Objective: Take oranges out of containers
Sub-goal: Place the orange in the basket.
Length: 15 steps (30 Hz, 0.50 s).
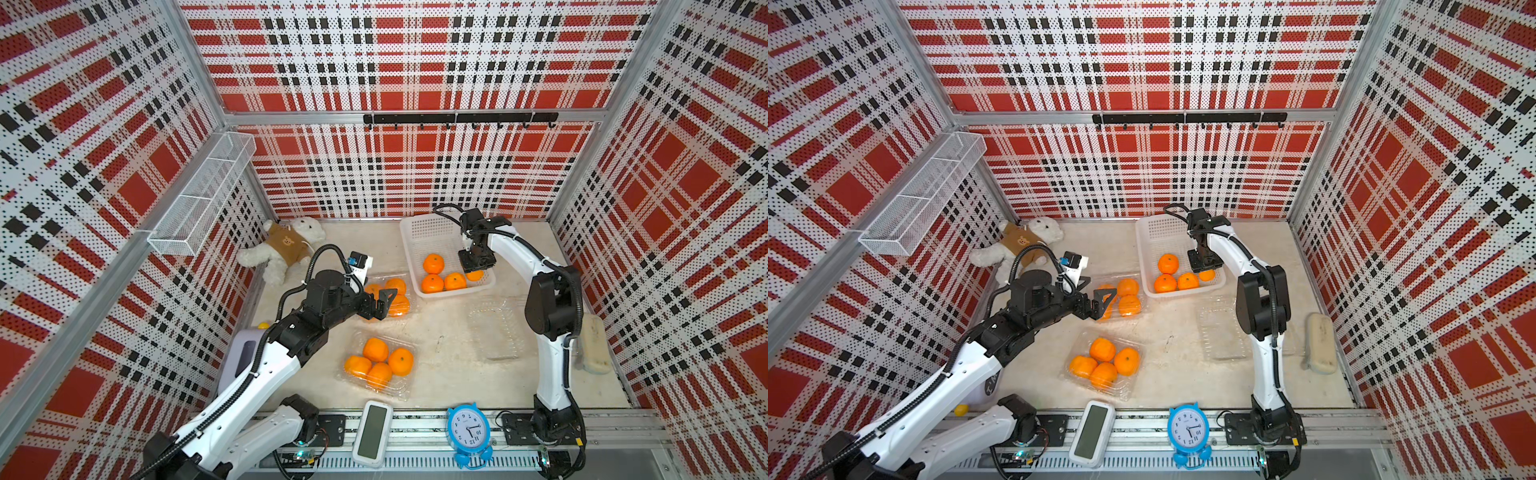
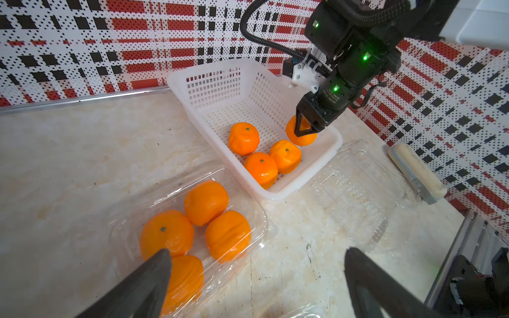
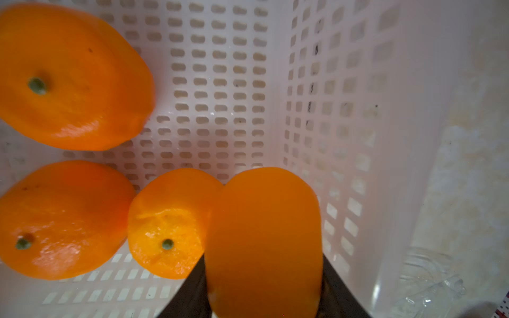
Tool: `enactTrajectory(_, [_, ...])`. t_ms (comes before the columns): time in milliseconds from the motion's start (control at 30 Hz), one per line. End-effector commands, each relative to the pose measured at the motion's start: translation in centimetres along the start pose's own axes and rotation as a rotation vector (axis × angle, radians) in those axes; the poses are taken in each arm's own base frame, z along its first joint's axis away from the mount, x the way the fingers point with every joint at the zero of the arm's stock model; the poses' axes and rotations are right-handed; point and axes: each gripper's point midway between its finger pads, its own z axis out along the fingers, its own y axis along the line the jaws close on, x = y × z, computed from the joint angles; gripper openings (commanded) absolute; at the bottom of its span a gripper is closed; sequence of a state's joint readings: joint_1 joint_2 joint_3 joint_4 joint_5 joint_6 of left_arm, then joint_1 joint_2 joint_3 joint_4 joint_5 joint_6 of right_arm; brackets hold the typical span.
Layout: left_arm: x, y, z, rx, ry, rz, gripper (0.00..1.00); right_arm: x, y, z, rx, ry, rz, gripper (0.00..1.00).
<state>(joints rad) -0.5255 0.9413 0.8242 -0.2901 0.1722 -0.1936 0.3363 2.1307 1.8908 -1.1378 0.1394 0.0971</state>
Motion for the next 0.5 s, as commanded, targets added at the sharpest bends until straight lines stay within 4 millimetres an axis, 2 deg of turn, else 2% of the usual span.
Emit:
enactTrajectory(0, [-0.6,-0.4,-0.2,0.013,-0.033,-0.008,0.99,0.4,0.0,-1.0,0.024,-0.026,-0.003,0.45])
enactTrajectory(200, [-0.6,0.0,-0.4,-0.009,-0.03,-0.002,0.99,1.3,0.4,-0.4,0.03,-0.02,0.006,0.57])
enactTrajectory(267, [-0.6,0.2,-0.7,-0.024,-0.033,0.005,0.99,1.4,0.4,-0.4,0.031,-0.022,0.015,0.64])
enactTrajectory(467, [-0.1,1.2,-1.5,-0.089,-0.026,0.014,0.99,1.4,-0.8,-2.1,0.086,-0.033,0.014,0.82])
